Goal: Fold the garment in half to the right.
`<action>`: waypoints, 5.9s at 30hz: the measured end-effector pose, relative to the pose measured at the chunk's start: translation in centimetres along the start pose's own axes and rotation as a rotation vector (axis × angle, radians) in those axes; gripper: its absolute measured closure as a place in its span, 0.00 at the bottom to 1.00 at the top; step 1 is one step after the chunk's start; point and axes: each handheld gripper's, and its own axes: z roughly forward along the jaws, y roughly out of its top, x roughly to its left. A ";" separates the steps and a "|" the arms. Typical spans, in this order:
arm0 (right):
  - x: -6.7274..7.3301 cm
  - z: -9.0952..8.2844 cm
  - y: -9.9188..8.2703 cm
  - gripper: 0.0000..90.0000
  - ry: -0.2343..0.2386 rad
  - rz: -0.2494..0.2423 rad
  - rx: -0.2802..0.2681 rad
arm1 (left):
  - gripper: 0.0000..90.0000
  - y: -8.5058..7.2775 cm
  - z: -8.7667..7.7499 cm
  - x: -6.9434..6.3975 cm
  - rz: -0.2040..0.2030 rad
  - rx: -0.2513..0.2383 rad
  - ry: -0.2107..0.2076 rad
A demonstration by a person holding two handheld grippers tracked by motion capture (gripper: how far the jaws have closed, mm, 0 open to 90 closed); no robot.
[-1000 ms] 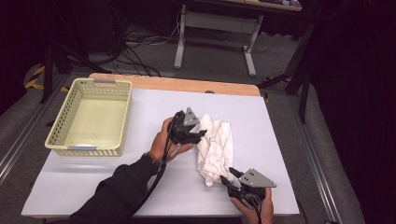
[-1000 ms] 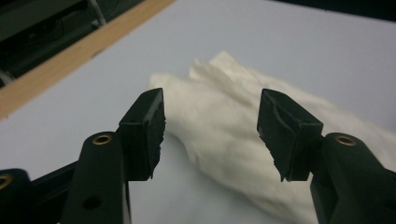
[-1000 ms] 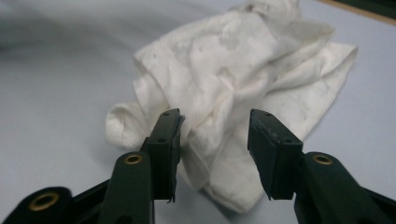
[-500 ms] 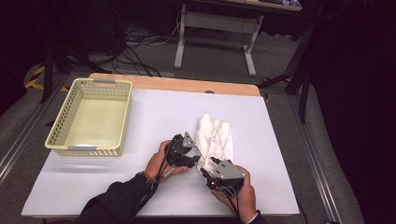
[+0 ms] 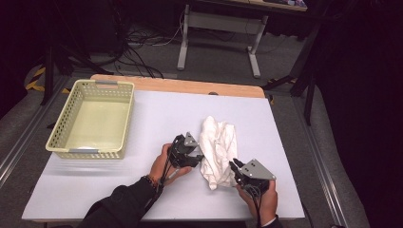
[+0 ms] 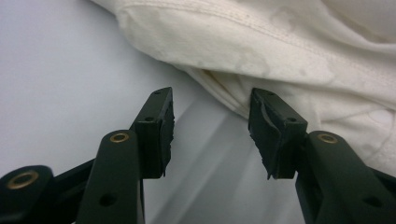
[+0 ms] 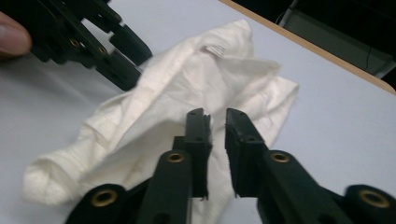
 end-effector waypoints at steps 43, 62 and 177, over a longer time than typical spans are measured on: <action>4.7 2.1 1.3 0.77 0.186 -0.087 -0.025 | 0.96 0.4 -0.8 1.3 -0.005 -0.027 -0.032; 2.6 1.6 0.2 0.94 0.145 -0.004 0.004 | 0.95 -2.7 -4.6 4.4 -0.082 -0.042 0.017; 0.1 18.0 9.3 1.00 0.329 -0.062 0.086 | 0.99 -4.2 -3.8 -4.4 0.326 -0.030 -0.237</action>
